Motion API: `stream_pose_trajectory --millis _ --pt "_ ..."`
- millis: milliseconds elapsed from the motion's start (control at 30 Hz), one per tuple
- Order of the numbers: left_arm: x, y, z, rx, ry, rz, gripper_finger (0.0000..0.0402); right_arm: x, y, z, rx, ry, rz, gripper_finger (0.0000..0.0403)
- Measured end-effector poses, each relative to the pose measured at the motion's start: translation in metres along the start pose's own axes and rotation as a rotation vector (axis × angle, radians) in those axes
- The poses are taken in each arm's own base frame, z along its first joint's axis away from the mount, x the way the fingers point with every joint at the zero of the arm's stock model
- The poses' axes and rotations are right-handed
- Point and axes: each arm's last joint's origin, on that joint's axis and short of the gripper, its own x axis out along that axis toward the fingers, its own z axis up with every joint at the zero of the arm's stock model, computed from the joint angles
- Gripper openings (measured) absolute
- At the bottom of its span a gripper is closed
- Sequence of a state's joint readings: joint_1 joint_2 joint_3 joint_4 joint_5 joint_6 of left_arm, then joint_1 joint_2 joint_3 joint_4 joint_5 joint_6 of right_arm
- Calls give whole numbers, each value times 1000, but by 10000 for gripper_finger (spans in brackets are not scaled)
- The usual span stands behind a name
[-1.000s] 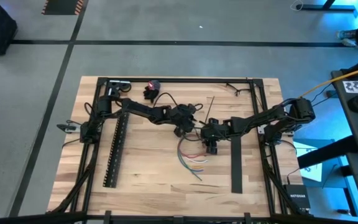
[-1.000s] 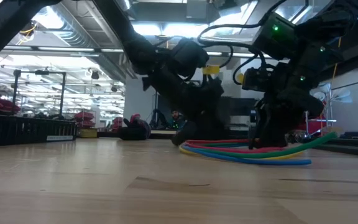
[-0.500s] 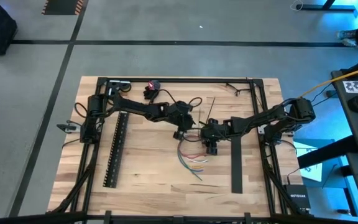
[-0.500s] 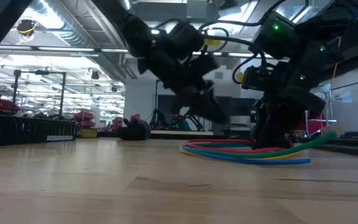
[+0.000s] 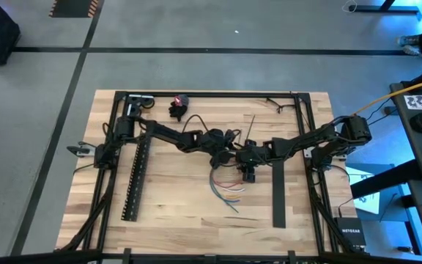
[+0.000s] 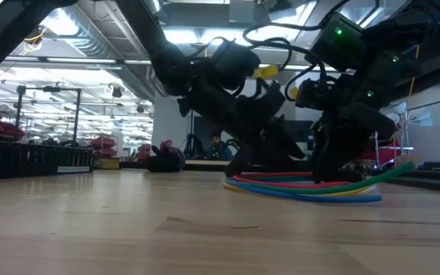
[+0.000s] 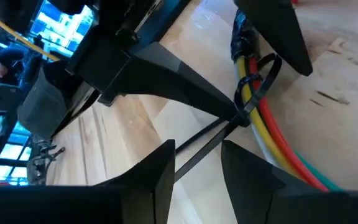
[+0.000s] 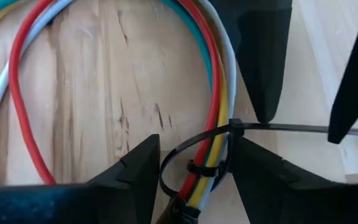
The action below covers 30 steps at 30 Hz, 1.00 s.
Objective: Ziptie cables
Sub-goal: Wrap the cable wires with the black zip tie
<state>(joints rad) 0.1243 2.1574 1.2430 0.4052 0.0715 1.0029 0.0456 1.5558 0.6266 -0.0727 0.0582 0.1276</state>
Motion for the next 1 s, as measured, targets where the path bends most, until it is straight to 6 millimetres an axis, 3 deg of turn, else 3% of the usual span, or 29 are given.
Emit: stream_pose_trajectory --millis 467,733,867,1000 --pt "10 -14 -3 55 -124 -89 118 0 1 2 0 -23 10 182" --pt "10 -21 -5 -24 -107 -170 12 0 1 3 -1 -25 18 182" --pt "7 -21 0 -83 -81 -173 3 -2 1 4 -1 -7 13 182" --pt "-4 -16 10 -94 -44 -171 1 -17 1 13 -3 36 -6 182"
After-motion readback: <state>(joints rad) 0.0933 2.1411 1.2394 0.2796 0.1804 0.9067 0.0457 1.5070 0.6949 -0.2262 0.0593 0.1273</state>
